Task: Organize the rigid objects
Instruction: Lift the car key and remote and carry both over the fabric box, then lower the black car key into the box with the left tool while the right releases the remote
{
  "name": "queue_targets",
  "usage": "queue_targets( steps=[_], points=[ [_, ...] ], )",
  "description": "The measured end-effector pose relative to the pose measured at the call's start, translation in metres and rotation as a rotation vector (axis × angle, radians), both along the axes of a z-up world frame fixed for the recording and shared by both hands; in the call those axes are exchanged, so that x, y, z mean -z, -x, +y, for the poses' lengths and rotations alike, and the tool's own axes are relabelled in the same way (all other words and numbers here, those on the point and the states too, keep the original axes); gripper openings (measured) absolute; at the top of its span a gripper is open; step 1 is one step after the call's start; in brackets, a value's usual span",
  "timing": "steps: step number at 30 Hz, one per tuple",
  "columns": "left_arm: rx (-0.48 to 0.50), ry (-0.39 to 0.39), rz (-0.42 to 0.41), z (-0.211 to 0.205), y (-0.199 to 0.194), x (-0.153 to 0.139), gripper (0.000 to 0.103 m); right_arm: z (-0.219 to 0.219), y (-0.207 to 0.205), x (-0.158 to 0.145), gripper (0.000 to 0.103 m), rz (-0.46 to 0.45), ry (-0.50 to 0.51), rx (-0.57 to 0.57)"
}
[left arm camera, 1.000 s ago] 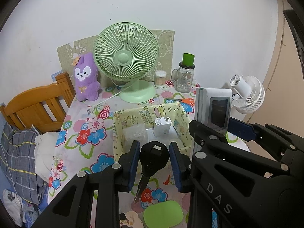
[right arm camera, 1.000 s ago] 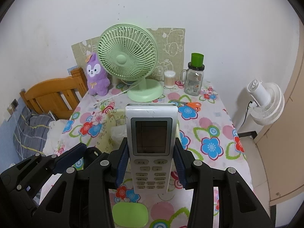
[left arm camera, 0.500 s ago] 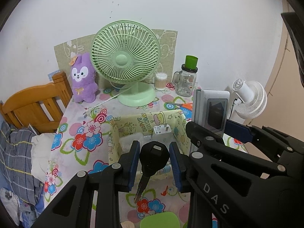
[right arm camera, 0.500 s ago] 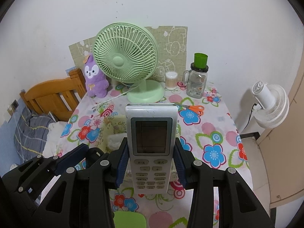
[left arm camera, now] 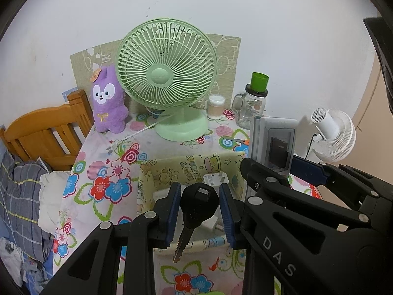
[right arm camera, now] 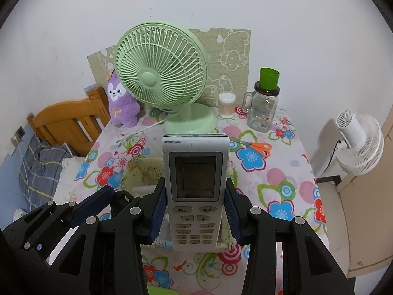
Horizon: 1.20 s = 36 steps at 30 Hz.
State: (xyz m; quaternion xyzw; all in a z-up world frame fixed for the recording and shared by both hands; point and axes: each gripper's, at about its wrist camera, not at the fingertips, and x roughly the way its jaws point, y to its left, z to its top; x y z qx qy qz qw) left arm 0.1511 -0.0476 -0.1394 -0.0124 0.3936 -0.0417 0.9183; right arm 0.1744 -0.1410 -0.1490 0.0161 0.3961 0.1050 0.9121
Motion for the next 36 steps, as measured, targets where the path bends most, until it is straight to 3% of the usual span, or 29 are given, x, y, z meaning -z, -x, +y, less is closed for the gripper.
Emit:
queue_targets(
  steps=[14,33,36],
  points=[
    [-0.011,-0.005,0.054,-0.002,-0.034,0.023,0.032,-0.001,-0.037,0.026,0.047,0.057,-0.001,-0.010],
    [-0.031,0.012,0.185,0.006,-0.051,0.077,0.033,0.013,-0.060,0.085,0.047,0.223,0.038,-0.031],
    [-0.022,-0.028,0.169,0.004,-0.048,0.079,0.036,0.013,-0.061,0.091,0.047,0.244,0.018,-0.039]
  ],
)
